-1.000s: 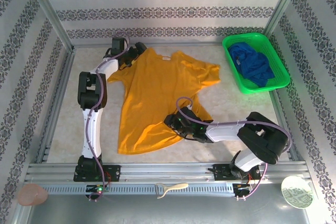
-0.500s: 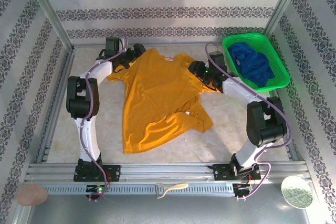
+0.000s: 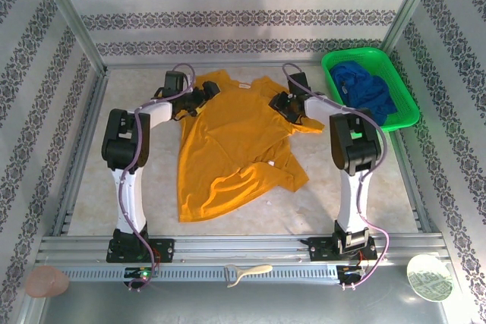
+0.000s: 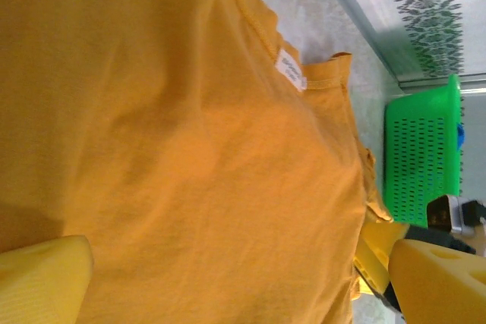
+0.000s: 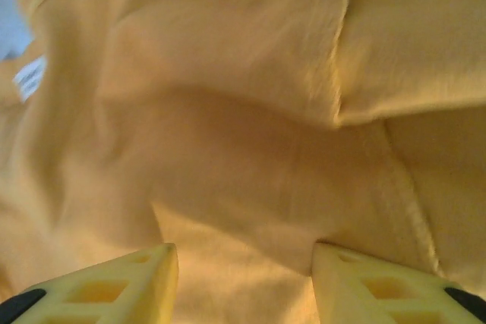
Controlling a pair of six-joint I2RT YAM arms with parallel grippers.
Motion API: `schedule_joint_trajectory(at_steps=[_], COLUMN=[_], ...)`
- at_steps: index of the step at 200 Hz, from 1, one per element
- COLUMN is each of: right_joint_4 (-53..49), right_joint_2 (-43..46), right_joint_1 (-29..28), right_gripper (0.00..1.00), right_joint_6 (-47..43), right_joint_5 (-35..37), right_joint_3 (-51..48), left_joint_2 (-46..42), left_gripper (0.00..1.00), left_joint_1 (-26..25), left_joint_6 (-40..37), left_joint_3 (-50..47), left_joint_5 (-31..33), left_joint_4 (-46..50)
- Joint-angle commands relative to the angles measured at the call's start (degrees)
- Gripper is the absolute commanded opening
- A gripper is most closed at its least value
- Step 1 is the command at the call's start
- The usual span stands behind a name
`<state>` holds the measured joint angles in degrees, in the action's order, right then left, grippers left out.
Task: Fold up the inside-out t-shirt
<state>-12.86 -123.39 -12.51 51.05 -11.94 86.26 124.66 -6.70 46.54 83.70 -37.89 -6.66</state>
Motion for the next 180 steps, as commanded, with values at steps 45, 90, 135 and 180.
schedule_joint_trajectory(at_steps=[45,90,135,180], right_joint_4=[-8.7,-0.3,8.5,6.3], right_joint_2=[-21.6,-8.5,17.5,34.3], right_joint_1=[3.4,1.6,0.0,5.6], right_gripper=[0.49,0.46,0.53,0.62], right_joint_6=[7.1,-0.3,1.7,-1.4], right_joint_5=[-1.8,-6.8,0.0,6.0], right_joint_3=[32.9,23.4,-13.1,-37.9], left_joint_2=[7.1,1.0,-13.8,-25.6], left_gripper=[1.0,1.0,1.0,1.0], left_joint_1=[2.2,2.5,-1.9,-11.2], left_joint_6=[-1.3,-7.4,-12.3,-13.5], left_joint_3=[10.5,13.5,2.3,-9.2], left_joint_5=[1.1,0.6,3.8,12.5], left_joint_4=[3.0,11.5,16.9,21.2])
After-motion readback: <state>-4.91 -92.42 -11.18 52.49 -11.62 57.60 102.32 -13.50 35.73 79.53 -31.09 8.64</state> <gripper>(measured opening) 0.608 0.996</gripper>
